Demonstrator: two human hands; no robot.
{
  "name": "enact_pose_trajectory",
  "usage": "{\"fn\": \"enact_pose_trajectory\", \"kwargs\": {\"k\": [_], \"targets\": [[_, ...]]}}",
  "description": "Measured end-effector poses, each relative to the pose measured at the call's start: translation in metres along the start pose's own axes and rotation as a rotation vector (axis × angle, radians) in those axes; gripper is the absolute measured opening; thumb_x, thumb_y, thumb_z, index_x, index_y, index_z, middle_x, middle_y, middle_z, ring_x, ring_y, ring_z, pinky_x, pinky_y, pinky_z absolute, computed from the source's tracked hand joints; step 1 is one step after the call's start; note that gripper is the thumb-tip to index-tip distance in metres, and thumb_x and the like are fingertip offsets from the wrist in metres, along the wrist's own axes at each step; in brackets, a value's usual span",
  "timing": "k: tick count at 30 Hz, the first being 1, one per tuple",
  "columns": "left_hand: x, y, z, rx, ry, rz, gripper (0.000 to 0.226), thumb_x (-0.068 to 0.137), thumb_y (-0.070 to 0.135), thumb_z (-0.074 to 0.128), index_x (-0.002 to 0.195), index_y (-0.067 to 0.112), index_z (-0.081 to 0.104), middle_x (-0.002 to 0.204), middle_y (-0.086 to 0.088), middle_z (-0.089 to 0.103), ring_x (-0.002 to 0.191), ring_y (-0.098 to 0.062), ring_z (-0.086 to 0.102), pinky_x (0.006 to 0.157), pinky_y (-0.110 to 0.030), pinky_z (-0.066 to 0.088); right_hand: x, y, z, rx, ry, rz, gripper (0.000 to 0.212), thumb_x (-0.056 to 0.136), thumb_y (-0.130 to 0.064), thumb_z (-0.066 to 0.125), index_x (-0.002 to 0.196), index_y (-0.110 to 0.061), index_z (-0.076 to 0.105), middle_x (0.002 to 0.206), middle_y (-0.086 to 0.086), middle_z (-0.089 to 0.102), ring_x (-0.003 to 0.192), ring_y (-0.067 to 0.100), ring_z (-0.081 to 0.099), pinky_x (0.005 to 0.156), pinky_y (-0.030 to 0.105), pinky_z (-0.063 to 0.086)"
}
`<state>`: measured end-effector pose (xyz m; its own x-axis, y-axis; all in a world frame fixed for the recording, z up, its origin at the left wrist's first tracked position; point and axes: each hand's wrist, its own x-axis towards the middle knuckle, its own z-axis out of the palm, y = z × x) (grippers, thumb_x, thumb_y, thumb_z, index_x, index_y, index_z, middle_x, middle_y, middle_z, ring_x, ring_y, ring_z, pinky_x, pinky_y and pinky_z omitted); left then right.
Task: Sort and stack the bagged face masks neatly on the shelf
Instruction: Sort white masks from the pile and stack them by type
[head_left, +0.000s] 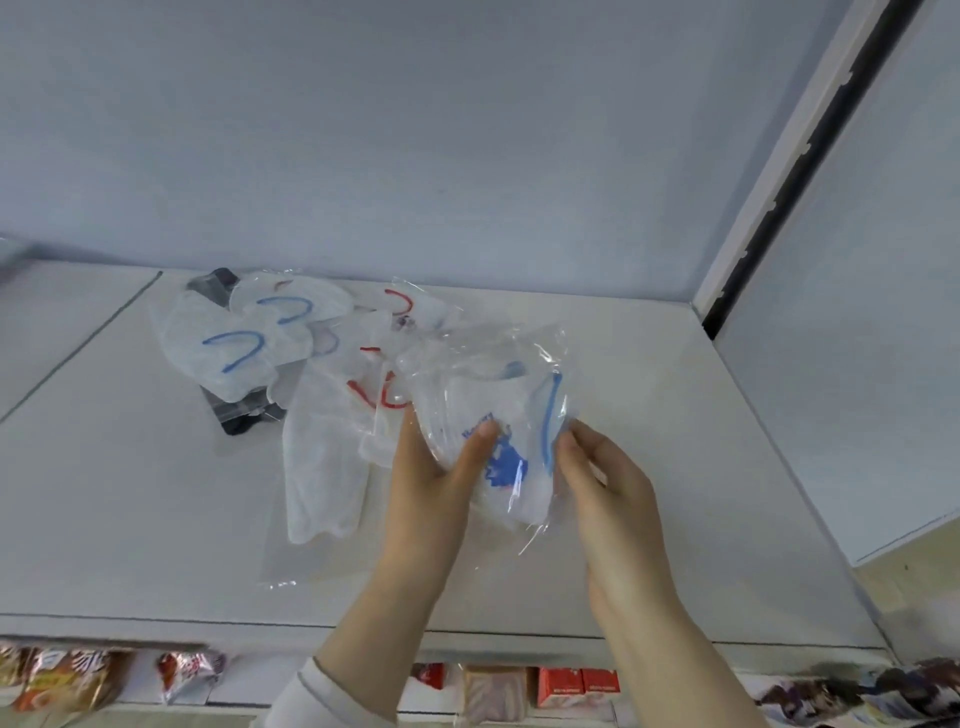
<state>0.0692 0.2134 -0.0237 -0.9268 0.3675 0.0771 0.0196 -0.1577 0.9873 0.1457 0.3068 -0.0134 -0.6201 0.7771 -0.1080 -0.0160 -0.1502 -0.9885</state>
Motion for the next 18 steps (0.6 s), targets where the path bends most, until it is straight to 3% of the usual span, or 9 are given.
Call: {"fn": "enact_pose_trajectory", "kwargs": {"k": [3, 5, 6, 7, 9, 11, 13, 16, 18], "targets": [[0.0, 0.004, -0.025, 0.049, 0.071, 0.007, 0.022, 0.083, 0.021, 0.066, 0.103, 0.023, 0.058, 0.09, 0.006, 0.073, 0.085, -0.009, 0.069, 0.07, -0.018, 0.054, 0.004, 0.0, -0.008, -0.032, 0.005, -0.157, 0.024, 0.089, -0.053, 0.047, 0.111, -0.047, 0.053, 0.127, -0.023, 0.053, 0.121, 0.008, 0.05, 0.084, 0.007, 0.042], [-0.001, 0.007, -0.04, 0.078, -0.027, 0.015, 0.029, 0.077, 0.029, 0.065, 0.104, 0.03, 0.055, 0.093, 0.015, 0.072, 0.087, -0.003, 0.068, 0.071, -0.016, 0.053, 0.007, 0.0, -0.008, -0.078, -0.152, -0.248, 0.053, 0.069, -0.075, 0.051, 0.116, -0.052, 0.043, 0.126, -0.033, 0.051, 0.121, 0.002, 0.05, 0.088, 0.005, 0.041], [-0.002, 0.01, -0.045, 0.103, -0.1, 0.032, 0.033, 0.077, 0.033, 0.066, 0.107, 0.032, 0.054, 0.098, 0.018, 0.071, 0.093, -0.004, 0.067, 0.075, -0.017, 0.053, 0.01, 0.003, -0.006, -0.117, -0.221, -0.261, 0.062, 0.064, -0.076, 0.056, 0.119, -0.05, 0.042, 0.125, -0.029, 0.054, 0.117, -0.001, 0.052, 0.088, 0.005, 0.041], [-0.003, 0.011, -0.049, 0.142, -0.161, 0.065, 0.035, 0.078, 0.038, 0.069, 0.109, 0.034, 0.054, 0.103, 0.019, 0.069, 0.099, -0.003, 0.065, 0.079, -0.017, 0.052, 0.011, 0.007, -0.003, -0.147, -0.264, -0.27, 0.062, 0.065, -0.067, 0.063, 0.119, -0.044, 0.044, 0.122, -0.023, 0.059, 0.111, -0.003, 0.056, 0.088, 0.007, 0.043], [-0.006, 0.01, -0.051, 0.188, -0.229, 0.107, 0.039, 0.078, 0.042, 0.071, 0.113, 0.041, 0.052, 0.11, 0.023, 0.065, 0.106, 0.0, 0.061, 0.084, -0.015, 0.049, 0.012, 0.017, 0.002, -0.18, -0.287, -0.296, 0.04, 0.072, -0.037, 0.064, 0.11, -0.034, 0.051, 0.099, -0.02, 0.067, 0.09, -0.007, 0.061, 0.079, 0.006, 0.045], [-0.01, 0.006, -0.051, 0.162, -0.227, 0.087, 0.05, 0.072, 0.042, 0.07, 0.116, 0.045, 0.046, 0.111, 0.018, 0.062, 0.103, -0.001, 0.061, 0.08, -0.017, 0.05, 0.006, 0.023, 0.009, -0.147, -0.268, -0.309, 0.032, 0.075, -0.016, 0.062, 0.101, -0.029, 0.05, 0.078, -0.022, 0.066, 0.072, -0.009, 0.06, 0.068, 0.004, 0.044], [-0.012, 0.006, -0.054, 0.179, -0.166, 0.116, 0.052, 0.074, 0.039, 0.071, 0.117, 0.038, 0.043, 0.106, 0.012, 0.061, 0.095, -0.002, 0.062, 0.076, -0.017, 0.049, 0.0, 0.023, 0.023, -0.093, -0.236, -0.29, 0.035, 0.082, 0.002, 0.063, 0.099, -0.025, 0.048, 0.075, -0.012, 0.065, 0.067, -0.01, 0.059, 0.065, 0.003, 0.043], [0.004, 0.019, -0.081, 0.136, -0.028, 0.162, 0.03, 0.082, 0.02, 0.072, 0.106, 0.027, 0.055, 0.088, 0.011, 0.068, 0.078, -0.001, 0.064, 0.067, -0.017, 0.05, -0.002, 0.009, 0.065, -0.108, -0.252, -0.348, 0.03, 0.08, -0.006, 0.063, 0.103, -0.019, 0.049, 0.085, -0.006, 0.06, 0.07, -0.01, 0.058, 0.067, 0.003, 0.042], [0.02, 0.033, -0.117, 0.115, 0.068, 0.173, 0.021, 0.079, 0.015, 0.072, 0.095, 0.024, 0.06, 0.08, 0.011, 0.071, 0.072, -0.003, 0.066, 0.062, -0.019, 0.053, 0.001, 0.002, 0.102, -0.146, -0.351, -0.37, 0.029, 0.079, -0.012, 0.065, 0.101, -0.025, 0.051, 0.086, -0.008, 0.061, 0.073, -0.01, 0.058, 0.07, 0.005, 0.043]]}}
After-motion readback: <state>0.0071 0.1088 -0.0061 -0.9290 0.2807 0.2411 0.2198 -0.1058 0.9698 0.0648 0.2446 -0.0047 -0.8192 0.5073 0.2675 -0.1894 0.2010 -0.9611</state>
